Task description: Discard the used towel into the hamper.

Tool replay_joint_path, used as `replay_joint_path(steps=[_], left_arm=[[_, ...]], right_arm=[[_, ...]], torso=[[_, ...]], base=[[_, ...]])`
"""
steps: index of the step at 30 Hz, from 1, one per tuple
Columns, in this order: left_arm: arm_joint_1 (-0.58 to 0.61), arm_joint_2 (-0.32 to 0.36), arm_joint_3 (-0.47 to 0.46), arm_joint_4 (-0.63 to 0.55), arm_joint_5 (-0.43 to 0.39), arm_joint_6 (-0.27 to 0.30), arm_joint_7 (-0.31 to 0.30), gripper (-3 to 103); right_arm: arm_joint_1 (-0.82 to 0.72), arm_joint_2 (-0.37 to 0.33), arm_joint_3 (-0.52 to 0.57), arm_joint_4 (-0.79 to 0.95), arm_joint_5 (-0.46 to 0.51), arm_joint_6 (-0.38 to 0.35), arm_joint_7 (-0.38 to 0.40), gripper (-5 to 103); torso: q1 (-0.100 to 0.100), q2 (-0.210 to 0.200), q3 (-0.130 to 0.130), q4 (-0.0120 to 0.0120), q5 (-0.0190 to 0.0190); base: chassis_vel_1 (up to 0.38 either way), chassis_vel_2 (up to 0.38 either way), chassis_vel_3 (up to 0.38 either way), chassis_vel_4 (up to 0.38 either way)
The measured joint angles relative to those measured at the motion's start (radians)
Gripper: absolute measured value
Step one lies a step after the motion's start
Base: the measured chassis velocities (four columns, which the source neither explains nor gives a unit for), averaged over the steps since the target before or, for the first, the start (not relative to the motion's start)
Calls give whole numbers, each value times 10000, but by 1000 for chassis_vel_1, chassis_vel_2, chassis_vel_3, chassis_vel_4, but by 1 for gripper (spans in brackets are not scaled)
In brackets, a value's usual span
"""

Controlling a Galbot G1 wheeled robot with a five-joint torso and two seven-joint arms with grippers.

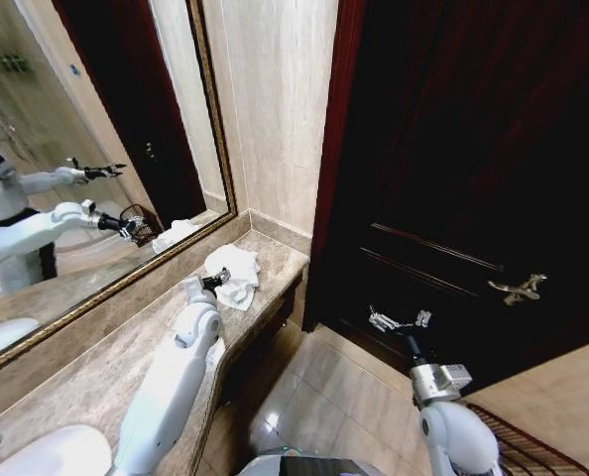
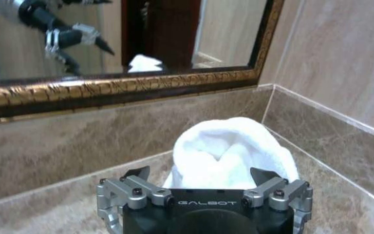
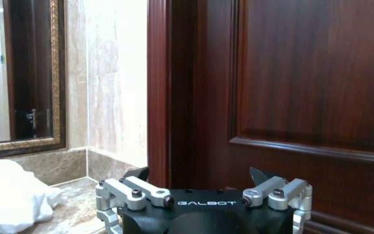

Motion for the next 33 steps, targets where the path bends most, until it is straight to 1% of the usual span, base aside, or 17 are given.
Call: replay_joint_path(steps=[2,3,5,6,8,13,22,33], left_arm=[[-330,-114,199,266,-526,-130,-539,100],[-330,-114,199,266,-526,-130,-539,100],[-600,-215,332,478,-978,-345,-1035,100],[-600,-215,332,478,-978,-345,-1035,100],[-703,-265,363,552,-1177,-448,-1289,100],[-746,-314,369,633,-1209,-700,-1660,100],[-1025,-232,471,1193,-1436,-638,-1547,100],[-1733,-145,944,2329,-1408,-395,-982,100]], right_arm=[[7,61,-148,-25,-66,0,-1,100],[7,61,-148,-25,-66,0,-1,100],[24,67,-198,-60,-102,-1,-1,100],[24,67,-198,-60,-102,-1,-1,100],[24,31,-179,-102,-103,-1,-1,100],[-7,-51,-117,-209,-70,19,-1,100],[4,19,-196,-238,-80,33,-19,100],[44,-131,-68,-222,-53,98,-20,100]], torso=[[1,0,0,0,-1],[1,0,0,0,-1],[1,0,0,-1,0],[1,0,0,-1,0],[1,0,0,-1,0],[0,0,0,0,0],[-1,0,0,0,-1],[0,0,0,-1,0]], base=[[0,0,0,0],[0,0,0,0],[0,0,0,0],[0,0,0,0],[0,0,0,0],[0,0,0,0],[0,0,0,0],[0,0,0,0]])
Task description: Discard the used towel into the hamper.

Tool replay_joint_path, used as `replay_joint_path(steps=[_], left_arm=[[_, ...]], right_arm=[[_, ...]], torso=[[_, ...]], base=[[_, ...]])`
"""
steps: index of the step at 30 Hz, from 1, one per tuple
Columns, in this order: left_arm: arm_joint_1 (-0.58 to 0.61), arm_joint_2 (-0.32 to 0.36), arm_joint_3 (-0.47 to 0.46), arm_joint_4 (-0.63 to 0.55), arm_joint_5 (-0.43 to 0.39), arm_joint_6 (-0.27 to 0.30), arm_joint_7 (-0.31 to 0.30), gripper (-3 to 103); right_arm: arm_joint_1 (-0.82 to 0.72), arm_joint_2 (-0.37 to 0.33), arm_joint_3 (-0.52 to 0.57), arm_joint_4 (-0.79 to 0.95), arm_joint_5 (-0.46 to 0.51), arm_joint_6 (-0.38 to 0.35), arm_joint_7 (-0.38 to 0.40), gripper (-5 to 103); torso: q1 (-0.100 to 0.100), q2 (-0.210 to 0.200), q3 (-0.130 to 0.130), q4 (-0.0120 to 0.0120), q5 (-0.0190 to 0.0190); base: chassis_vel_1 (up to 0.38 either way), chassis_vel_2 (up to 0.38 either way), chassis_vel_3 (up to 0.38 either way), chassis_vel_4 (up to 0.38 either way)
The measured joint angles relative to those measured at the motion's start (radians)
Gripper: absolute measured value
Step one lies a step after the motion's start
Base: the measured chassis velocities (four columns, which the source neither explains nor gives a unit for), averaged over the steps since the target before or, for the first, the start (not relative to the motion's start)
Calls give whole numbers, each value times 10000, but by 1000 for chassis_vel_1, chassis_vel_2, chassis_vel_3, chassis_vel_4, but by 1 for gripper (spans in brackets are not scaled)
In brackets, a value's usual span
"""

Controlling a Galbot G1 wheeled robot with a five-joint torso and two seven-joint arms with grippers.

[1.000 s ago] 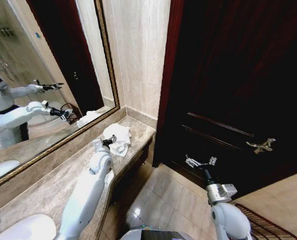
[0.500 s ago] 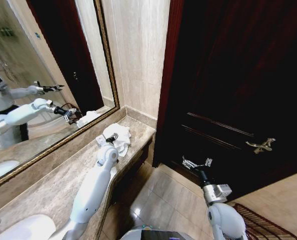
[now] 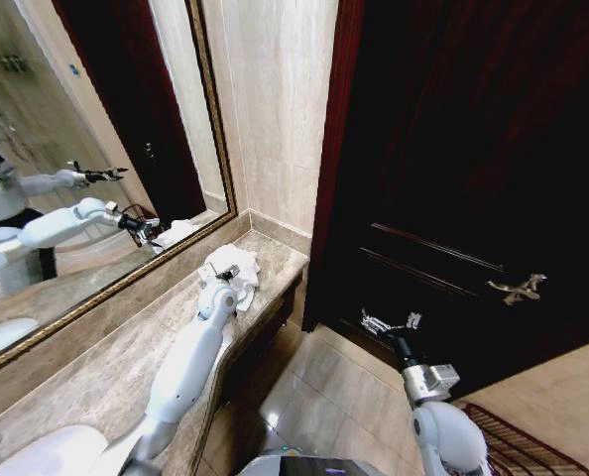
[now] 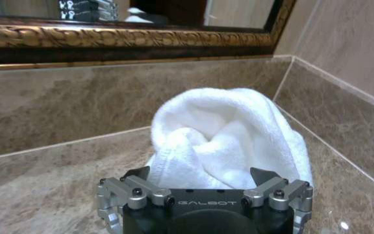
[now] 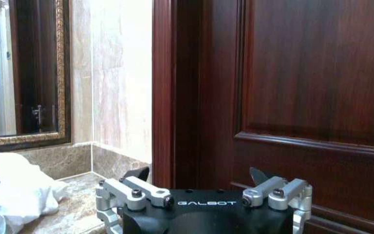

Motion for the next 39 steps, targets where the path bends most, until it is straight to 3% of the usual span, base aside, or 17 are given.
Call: replay_joint_path(steps=[5,17,30,37,38,39], left_arm=[[-200,-12,67,470,188,27,267,100],[-291,146,222,1087,1144,744,2181,100],[-455,167,474,1388,1557,1115,2359,101],[-407,199,425,1455,1567,1060,2358,95],[-397,206,410,1455,1568,1018,2358,85],[-397,206,410,1455,1568,1018,2358,85]], right_arm=[[-3,-46,53,-39,79,44,16,100],[-27,-164,229,-201,299,302,23,100],[-89,-302,386,-194,550,390,118,100],[-52,-326,366,-194,602,395,142,100],[-36,-349,362,-194,614,390,145,100],[-36,-349,362,-194,614,390,145,100]], torso=[[0,0,0,0,0],[0,1,0,2,0],[0,1,0,0,0],[0,1,0,0,0],[0,1,0,0,0],[0,1,0,0,0]], base=[[0,0,0,0],[0,0,0,0],[0,0,0,0],[0,0,0,0],[0,0,0,0],[0,0,0,0]])
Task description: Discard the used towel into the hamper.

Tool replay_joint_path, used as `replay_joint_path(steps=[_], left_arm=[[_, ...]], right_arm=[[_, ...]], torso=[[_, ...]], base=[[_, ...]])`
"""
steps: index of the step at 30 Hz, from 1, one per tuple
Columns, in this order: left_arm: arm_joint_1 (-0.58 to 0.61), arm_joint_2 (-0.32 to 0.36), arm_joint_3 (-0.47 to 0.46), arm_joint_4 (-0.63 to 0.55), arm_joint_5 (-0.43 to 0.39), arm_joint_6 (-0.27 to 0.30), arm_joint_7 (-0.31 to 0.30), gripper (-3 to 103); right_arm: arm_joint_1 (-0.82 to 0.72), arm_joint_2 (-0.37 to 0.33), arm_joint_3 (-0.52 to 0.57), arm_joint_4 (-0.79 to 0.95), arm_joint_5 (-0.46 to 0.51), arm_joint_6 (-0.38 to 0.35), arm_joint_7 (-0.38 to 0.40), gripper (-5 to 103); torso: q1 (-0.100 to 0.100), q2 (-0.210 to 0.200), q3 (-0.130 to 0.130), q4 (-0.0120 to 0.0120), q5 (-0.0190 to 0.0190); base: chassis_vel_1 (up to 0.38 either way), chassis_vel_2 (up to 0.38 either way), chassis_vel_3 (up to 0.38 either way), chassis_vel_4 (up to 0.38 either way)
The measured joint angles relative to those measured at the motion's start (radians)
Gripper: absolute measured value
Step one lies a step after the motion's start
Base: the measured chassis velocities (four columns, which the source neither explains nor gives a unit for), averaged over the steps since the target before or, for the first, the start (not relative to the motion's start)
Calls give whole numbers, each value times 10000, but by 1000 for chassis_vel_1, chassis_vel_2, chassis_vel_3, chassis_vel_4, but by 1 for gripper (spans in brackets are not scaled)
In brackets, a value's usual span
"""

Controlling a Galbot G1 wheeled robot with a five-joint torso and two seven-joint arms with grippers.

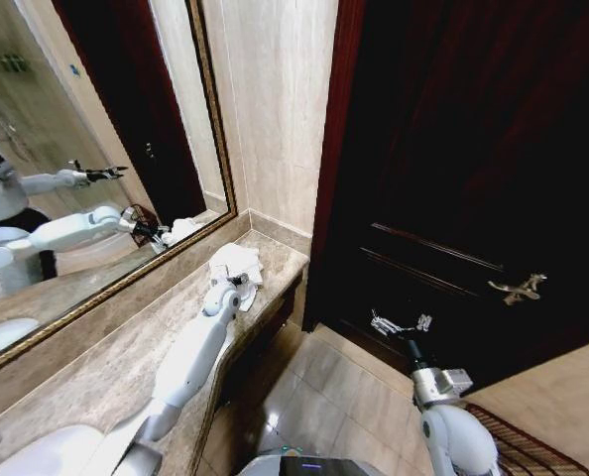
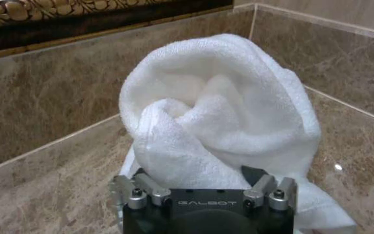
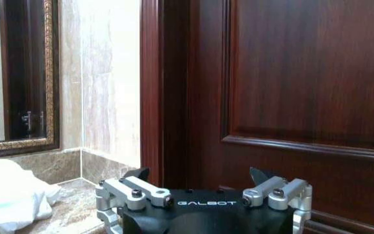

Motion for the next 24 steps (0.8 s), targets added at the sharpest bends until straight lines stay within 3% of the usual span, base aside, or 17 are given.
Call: replay_joint_path(steps=[4,5,8,16,19,24], left_arm=[[14,7,-12,-1,0,-93,-13,69],[14,7,-12,-1,0,-93,-13,69],[18,7,-15,-1,-1,-103,-24,53],[-5,-8,-17,-3,-18,-134,-27,31],[-3,-9,-17,-6,20,-292,26,16],[50,-3,-17,1,280,-540,198,10]], right_arm=[[29,-34,-28,4,31,-32,31,100],[29,-34,-28,4,31,-32,31,100],[36,-66,-30,19,46,-50,36,100],[52,-112,-14,53,81,-75,51,100],[37,-109,-9,89,87,-77,62,100],[-6,-102,-6,121,88,-72,64,100]], torso=[[0,0,0,0,0],[0,0,0,0,0],[0,0,0,0,0],[0,0,0,0,0],[0,0,0,0,0],[0,0,0,0,-1]], base=[[0,0,0,0],[0,0,0,0],[0,0,0,0],[0,0,0,0],[0,0,0,0],[0,0,0,0]])
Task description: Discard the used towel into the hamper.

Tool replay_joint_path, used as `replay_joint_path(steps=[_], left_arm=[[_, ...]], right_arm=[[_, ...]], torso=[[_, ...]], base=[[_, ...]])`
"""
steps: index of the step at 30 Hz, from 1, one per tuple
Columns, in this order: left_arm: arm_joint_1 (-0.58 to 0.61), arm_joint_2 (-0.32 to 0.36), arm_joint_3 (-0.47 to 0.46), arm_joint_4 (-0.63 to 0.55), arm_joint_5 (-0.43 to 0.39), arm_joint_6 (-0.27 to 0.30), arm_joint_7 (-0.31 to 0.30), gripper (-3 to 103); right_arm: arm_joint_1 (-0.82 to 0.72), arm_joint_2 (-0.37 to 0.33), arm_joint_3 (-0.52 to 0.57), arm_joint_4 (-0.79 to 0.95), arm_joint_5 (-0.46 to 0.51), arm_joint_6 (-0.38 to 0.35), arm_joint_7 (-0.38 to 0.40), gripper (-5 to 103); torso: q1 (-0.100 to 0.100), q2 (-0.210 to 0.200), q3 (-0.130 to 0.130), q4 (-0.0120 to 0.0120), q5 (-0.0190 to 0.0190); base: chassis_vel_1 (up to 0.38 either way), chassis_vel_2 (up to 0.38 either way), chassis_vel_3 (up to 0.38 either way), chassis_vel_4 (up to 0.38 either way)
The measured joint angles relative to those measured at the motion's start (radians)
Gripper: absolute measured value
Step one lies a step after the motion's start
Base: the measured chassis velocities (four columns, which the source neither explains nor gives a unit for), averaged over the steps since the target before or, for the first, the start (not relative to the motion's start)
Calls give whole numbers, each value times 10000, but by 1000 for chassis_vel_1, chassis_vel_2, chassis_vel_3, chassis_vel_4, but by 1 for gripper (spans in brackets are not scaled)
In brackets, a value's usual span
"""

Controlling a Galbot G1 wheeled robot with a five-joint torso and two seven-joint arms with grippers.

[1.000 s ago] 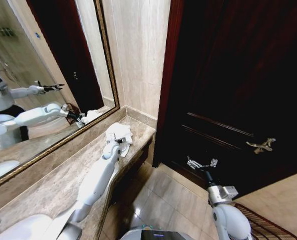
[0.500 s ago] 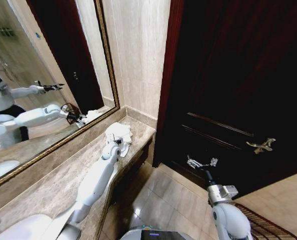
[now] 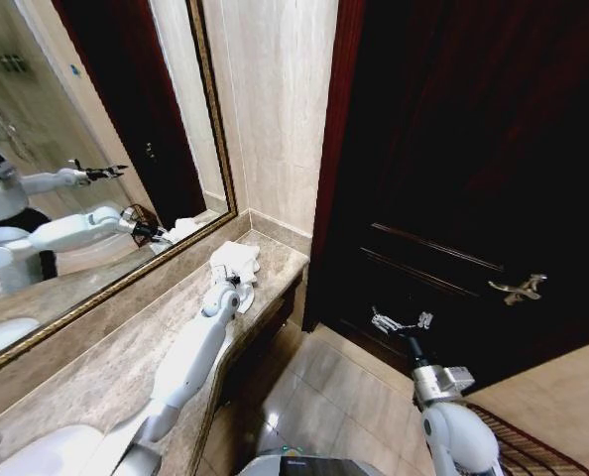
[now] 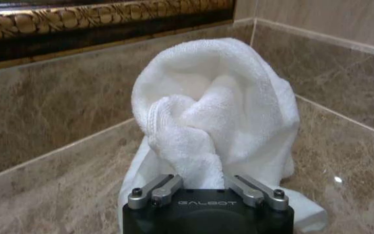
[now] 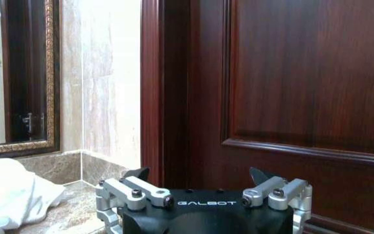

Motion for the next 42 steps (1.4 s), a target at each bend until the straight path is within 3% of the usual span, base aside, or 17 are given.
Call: replay_joint_path(steps=[5,8,10,13,17,31,37,42], left_arm=[[77,26,-64,-61,177,-651,302,10],[197,64,-118,-291,433,-1355,631,10],[228,80,-134,-349,478,-1473,684,10],[482,202,-336,-805,836,-2090,1122,10],[813,360,-607,-1431,1134,-2464,1502,10],[2397,1042,-1744,-4779,1361,-2652,1964,10],[4316,1525,-3233,-7281,1086,-2227,2328,10],[5035,1457,-3619,-8579,1009,-1982,2318,10]], right_arm=[[-45,7,4,75,0,6,2,100],[-49,40,4,122,-11,10,27,100],[-54,44,2,144,-12,10,35,100],[-85,49,2,227,-16,10,52,100],[-134,53,7,304,-17,10,56,100],[-319,102,-2,681,-26,43,94,100],[-356,91,30,884,70,21,202,100],[-409,101,51,938,141,41,227,100]], torso=[[0,0,0,0,0],[0,0,0,0,1],[0,0,0,0,0],[0,0,0,0,0],[0,0,0,0,0],[0,0,-1,0,1],[0,0,-1,3,-1],[-2,1,-2,2,2]], base=[[0,0,0,0],[0,0,0,0],[0,0,0,0],[0,0,0,0],[0,0,0,0],[0,0,0,0],[0,0,0,0],[0,0,0,0]])
